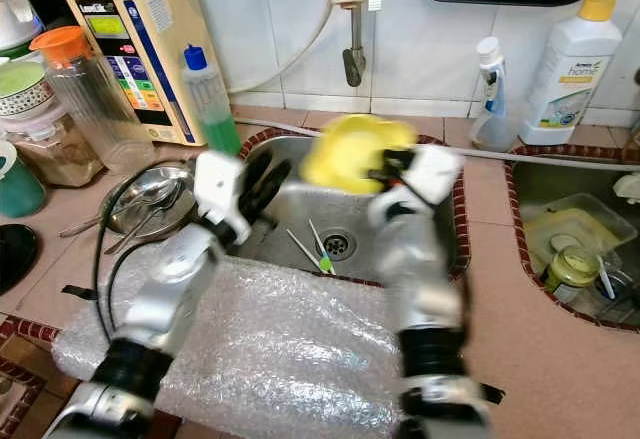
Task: Kitchen organization
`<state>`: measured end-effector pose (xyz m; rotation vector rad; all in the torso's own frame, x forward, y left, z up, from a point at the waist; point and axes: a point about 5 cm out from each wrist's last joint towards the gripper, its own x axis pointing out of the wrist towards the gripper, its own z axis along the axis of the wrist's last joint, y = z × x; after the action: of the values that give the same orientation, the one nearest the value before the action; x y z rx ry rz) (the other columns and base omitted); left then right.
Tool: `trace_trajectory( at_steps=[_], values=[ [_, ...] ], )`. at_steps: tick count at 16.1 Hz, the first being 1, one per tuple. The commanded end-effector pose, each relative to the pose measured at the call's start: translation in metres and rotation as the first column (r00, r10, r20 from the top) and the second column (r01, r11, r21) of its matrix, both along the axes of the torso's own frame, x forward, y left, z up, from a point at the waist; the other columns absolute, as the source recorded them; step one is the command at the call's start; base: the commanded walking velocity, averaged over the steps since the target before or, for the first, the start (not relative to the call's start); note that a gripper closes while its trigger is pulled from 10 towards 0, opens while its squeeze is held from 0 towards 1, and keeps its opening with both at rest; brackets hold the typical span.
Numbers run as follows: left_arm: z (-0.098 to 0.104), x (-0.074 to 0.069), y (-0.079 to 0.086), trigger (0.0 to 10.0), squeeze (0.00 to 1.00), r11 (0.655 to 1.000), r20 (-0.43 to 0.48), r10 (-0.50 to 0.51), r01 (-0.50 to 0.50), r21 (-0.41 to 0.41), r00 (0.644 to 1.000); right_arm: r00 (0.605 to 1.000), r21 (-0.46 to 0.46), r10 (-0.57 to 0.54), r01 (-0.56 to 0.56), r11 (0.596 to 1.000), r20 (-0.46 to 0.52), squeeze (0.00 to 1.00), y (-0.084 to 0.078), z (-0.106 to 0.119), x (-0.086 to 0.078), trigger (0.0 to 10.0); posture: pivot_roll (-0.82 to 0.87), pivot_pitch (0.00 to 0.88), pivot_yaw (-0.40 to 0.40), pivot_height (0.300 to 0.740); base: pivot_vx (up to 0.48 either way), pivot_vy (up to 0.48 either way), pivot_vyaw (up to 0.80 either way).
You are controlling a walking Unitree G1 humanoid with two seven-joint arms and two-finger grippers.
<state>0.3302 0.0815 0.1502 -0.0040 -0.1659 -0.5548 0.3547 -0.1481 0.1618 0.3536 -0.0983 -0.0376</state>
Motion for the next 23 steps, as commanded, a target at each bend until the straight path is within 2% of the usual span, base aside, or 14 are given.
trace_trajectory(
  at_steps=[1, 2, 4, 5, 7, 9, 10, 12, 13, 14, 17, 18, 20, 23],
  values=[
    [-0.001, -0.003, 0.000, 10.0, 1.00, 0.999, -0.019, -0.035, 0.035, 0.004, 0.999, 0.999, -0.057, 0.020, -0.018, 0.998, 0.038, 0.00, 0.011, 0.007, 0.004, 0.0, 0.06, 0.000, 0.141, 0.740, 0.000, 0.000, 0.00],
    [-0.010, -0.009, 0.000, 10.0, 1.00, 0.995, -0.071, -0.093, 0.095, 0.021, 0.993, 0.998, -0.201, 0.015, -0.001, 0.980, 0.068, 0.00, 0.009, 0.008, 0.007, 0.0, 0.07, 0.000, 0.140, 0.740, 0.000, 0.000, 0.00],
    [-0.027, -0.022, 0.003, 10.0, 1.00, 0.981, -0.157, -0.169, 0.182, 0.073, 0.973, 0.997, -0.306, 0.025, -0.003, 0.952, 0.068, 0.00, 0.005, 0.003, 0.011, 0.0, 0.08, 0.000, 0.139, 0.740, 0.000, 0.000, 0.00],
    [-0.029, -0.024, 0.004, 10.0, 1.00, 0.978, -0.170, -0.177, 0.192, 0.075, 0.969, 0.998, -0.327, 0.026, -0.005, 0.945, 0.062, 0.00, 0.004, 0.001, 0.011, 0.0, 0.08, 0.000, 0.139, 0.740, 0.000, 0.000, 0.00],
    [-0.034, -0.030, 0.008, 10.0, 1.00, 0.969, -0.188, -0.193, 0.217, 0.116, 0.963, 0.997, -0.520, 0.048, -0.009, 0.854, 0.061, 0.00, 0.001, -0.009, 0.012, 0.0, 0.09, 0.000, 0.134, 0.740, 0.000, 0.000, 0.00],
    [-0.036, -0.031, 0.011, 10.0, 1.00, 0.969, -0.200, -0.182, 0.211, 0.132, 0.963, 0.995, -0.621, 0.082, -0.028, 0.784, 0.058, 0.00, 0.002, -0.016, 0.011, 0.0, 0.10, 0.000, 0.131, 0.740, 0.000, 0.000, 0.00],
    [-0.037, -0.032, 0.015, 10.0, 1.00, 0.966, -0.212, -0.176, 0.211, 0.152, 0.961, 0.993, -0.685, 0.117, -0.068, 0.725, 0.026, 0.00, 0.003, -0.024, 0.012, 0.0, 0.10, 0.000, 0.130, 0.740, 0.000, 0.000, 0.00],
    [-0.038, -0.033, 0.016, 10.0, 1.00, 0.962, -0.220, -0.181, 0.219, 0.163, 0.959, 0.993, -0.727, 0.110, -0.102, 0.679, -0.038, 0.00, 0.000, -0.034, 0.013, 0.1, 0.11, 0.000, 0.128, 0.740, 0.000, 0.000, 0.00],
    [-0.038, -0.034, 0.016, 10.0, 1.00, 0.961, -0.224, -0.180, 0.220, 0.167, 0.958, 0.989, -0.748, 0.075, -0.148, 0.647, -0.131, 0.00, -0.004, -0.048, 0.014, 7.9, 0.11, 0.000, 0.128, 0.740, 0.000, 0.000, 0.00],
    [-0.038, -0.034, 0.016, 10.0, 1.00, 0.961, -0.225, -0.179, 0.220, 0.169, 0.958, 0.984, -0.727, 0.073, -0.169, 0.665, -0.162, 0.00, -0.005, -0.053, 0.013, 10.0, 0.11, 0.000, 0.126, 0.740, 0.000, 0.000, 0.00],
    [-0.038, -0.036, 0.014, 10.0, 1.00, 0.954, -0.215, -0.191, 0.233, 0.188, 0.958, 0.965, -0.715, 0.115, -0.253, 0.651, -0.237, 0.00, 0.004, -0.070, 0.006, 10.0, 0.11, 0.000, 0.126, 0.740, 0.000, 0.000, 0.00],
    [-0.038, -0.036, 0.014, 10.0, 1.00, 0.954, -0.216, -0.192, 0.233, 0.187, 0.957, 0.959, -0.703, 0.129, -0.274, 0.656, -0.253, 1.00, 0.006, -0.074, 0.005, 10.0, 0.11, 0.000, 0.126, 0.740, 0.000, 0.000, 0.00],
    [-0.038, -0.037, 0.013, 10.0, 1.00, 0.950, -0.212, -0.199, 0.241, 0.199, 0.957, 0.955, -0.696, 0.140, -0.286, 0.659, -0.260, 1.00, 0.008, -0.076, 0.004, 10.0, 0.11, 0.000, 0.126, 0.740, 0.000, 0.000, 0.00],
    [-0.038, -0.038, 0.011, 10.0, 1.00, 0.947, -0.211, -0.208, 0.251, 0.199, 0.955, 0.955, -0.646, 0.137, -0.281, 0.710, -0.264, 1.00, 0.009, -0.084, -0.002, 10.0, 0.11, 0.000, 0.121, 0.740, 0.000, 0.000, 0.00]
  ],
)
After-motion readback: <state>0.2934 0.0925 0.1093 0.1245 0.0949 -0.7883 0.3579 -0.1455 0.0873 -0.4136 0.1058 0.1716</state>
